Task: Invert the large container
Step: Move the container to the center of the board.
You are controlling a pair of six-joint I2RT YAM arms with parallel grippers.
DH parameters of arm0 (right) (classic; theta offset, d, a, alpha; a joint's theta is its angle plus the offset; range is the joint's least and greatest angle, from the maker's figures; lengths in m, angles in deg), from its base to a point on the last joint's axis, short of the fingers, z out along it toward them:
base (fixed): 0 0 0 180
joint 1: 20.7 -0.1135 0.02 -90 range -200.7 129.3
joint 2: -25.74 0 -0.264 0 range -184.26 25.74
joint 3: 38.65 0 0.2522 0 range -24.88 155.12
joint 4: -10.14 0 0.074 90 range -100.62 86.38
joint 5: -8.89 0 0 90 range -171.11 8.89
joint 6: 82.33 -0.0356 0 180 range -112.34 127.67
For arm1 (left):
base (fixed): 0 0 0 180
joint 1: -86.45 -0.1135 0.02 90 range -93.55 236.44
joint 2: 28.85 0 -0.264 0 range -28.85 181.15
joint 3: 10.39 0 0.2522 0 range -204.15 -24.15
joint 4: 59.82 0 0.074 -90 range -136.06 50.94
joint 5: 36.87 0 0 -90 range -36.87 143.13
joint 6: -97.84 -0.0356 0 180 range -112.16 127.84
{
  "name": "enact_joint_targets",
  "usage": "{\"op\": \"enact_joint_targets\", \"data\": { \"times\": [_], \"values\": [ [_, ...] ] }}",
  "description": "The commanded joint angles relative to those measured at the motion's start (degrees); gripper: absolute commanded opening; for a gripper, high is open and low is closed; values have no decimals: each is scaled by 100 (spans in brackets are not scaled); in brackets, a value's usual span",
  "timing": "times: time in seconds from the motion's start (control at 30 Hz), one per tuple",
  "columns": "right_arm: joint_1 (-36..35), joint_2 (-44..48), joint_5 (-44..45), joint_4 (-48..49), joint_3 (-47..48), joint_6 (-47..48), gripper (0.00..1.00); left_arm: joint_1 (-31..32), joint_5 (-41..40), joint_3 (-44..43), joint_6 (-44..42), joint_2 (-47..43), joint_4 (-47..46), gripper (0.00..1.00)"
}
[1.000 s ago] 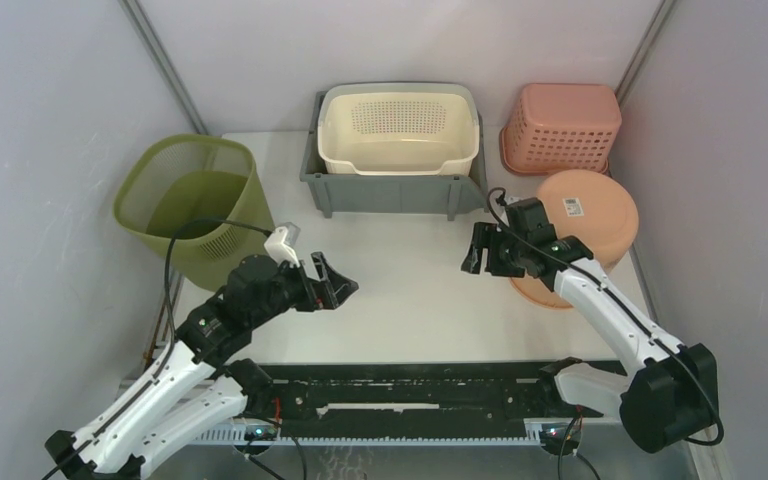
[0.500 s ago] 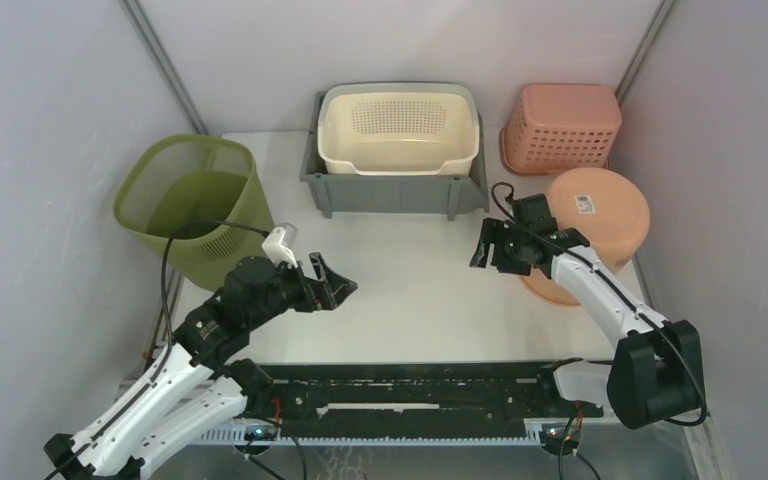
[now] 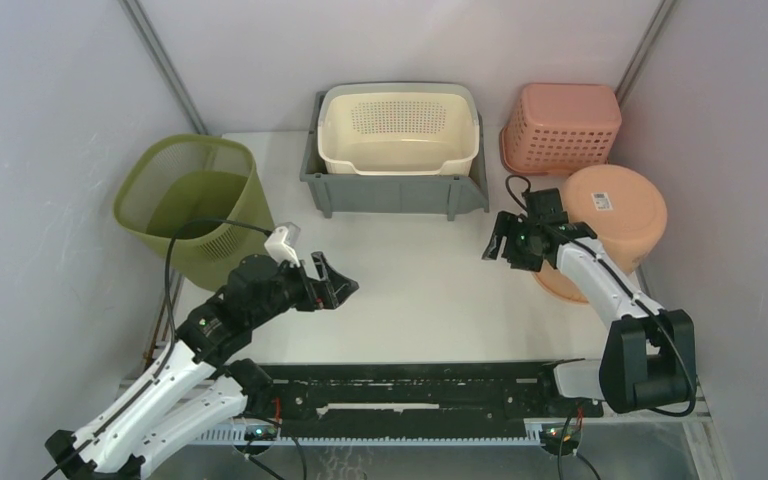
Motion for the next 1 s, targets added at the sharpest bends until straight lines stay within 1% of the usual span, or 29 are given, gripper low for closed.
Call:
{"op": "enact_joint_targets", "data": {
  "times": [0.0,0.17,0.27,0.57,0.83,0.97],
  "values": [
    [128,-31,46,181,300,80,79,16,47,6,-105,39,-263,100],
    [146,-1,-8,160,330,77,79,16,68,24,-120,65,-309,100],
    [187,-5,148,7,443,125,79,11,93,9,-120,122,-339,100],
    [269,98,-211,70,461,144,78,11,101,7,-85,132,-344,100],
    [24,461,-415,101,452,172,79,14,97,-6,-109,202,-399,100],
    [-167,540,-326,7,416,177,78,11,132,-34,-142,282,-442,100]
  ]
}}
